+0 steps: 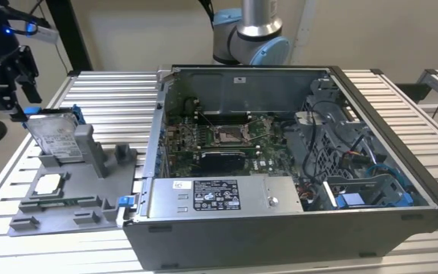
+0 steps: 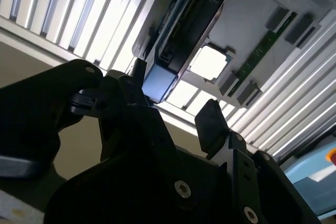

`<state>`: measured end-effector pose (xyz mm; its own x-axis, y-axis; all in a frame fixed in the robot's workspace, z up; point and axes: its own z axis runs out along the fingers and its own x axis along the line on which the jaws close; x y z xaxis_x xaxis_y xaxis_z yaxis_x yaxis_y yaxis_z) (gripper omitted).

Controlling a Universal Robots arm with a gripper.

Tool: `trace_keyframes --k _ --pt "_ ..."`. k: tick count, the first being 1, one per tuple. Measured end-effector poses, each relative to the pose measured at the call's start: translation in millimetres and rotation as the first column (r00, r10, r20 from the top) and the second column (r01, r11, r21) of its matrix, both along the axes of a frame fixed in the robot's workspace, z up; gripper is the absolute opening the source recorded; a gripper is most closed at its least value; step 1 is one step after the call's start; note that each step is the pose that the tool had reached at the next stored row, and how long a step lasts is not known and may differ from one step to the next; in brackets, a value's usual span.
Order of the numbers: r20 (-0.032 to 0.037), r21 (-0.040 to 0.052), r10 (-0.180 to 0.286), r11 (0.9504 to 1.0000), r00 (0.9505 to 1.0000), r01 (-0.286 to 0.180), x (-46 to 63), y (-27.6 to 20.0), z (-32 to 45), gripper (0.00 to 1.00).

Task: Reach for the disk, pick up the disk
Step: 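Pick up the disk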

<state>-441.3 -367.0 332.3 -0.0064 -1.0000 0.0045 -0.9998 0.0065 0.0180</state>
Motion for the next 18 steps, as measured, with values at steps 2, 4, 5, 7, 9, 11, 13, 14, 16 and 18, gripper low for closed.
trace_keyframes --k 2,4,5,7,9,11,13,14,16,18 --pt "-0.0001 0.0 0.0 1.0 1.0 0.0 0.0 0.0 -2.1 1.0" --pt "-0.0001 0.0 0.0 1.0 1.0 0.0 0.0 0.0 -4.3 1.0" --pt "-0.0002 -0.0001 0.0 1.0 1.0 0.0 0.0 0.0 -5.4 1.0" --pt "-0.0002 0.0 0.0 1.0 1.0 0.0 0.0 0.0 -7.9 1.0" --pt "-0.0001 0.0 0.0 1.0 1.0 0.0 0.0 0.2 -10.4 1.0" --pt "-0.0001 0.0 0.0 1.0 1.0 0.0 0.0 0.3 -13.2 1.0" --pt "-0.0001 0.0 0.0 1.0 1.0 0.0 0.0 0.7 -16.1 1.0" --pt "-0.0002 0.0 0.0 1.0 1.0 0.0 0.1 0.9 -17.8 1.0" --pt "-0.0001 0.0 0.0 1.0 1.0 0.0 0.2 1.1 -21.4 1.0" --pt "-0.0001 0.0 0.0 1.0 1.0 0.0 0.4 1.2 -25.0 1.0"
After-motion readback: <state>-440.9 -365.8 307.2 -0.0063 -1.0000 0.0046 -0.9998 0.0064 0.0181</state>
